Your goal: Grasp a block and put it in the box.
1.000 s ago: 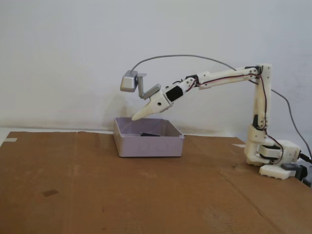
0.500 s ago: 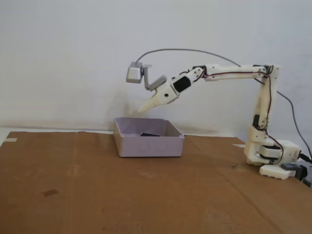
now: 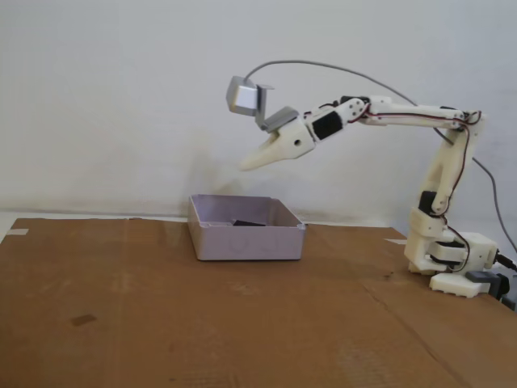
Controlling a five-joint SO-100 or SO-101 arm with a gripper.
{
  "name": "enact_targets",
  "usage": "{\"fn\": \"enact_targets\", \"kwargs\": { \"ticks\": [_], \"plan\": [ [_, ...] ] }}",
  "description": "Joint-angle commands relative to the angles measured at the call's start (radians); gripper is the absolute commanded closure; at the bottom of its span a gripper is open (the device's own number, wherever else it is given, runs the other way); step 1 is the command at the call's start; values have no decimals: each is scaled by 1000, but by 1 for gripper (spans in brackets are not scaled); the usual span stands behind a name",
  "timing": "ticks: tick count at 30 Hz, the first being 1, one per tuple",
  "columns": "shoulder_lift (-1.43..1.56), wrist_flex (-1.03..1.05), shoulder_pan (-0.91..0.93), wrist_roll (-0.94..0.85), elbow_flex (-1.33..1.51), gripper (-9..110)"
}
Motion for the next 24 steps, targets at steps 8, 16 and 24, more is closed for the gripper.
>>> {"fn": "enact_targets", "kwargs": {
  "ticks": [8, 16, 24],
  "plan": [
    [377, -17, -74, -9, 216, 101],
    [558, -20, -107, 2, 420, 101],
    [773, -21, -107, 3, 623, 101]
  ]
}}
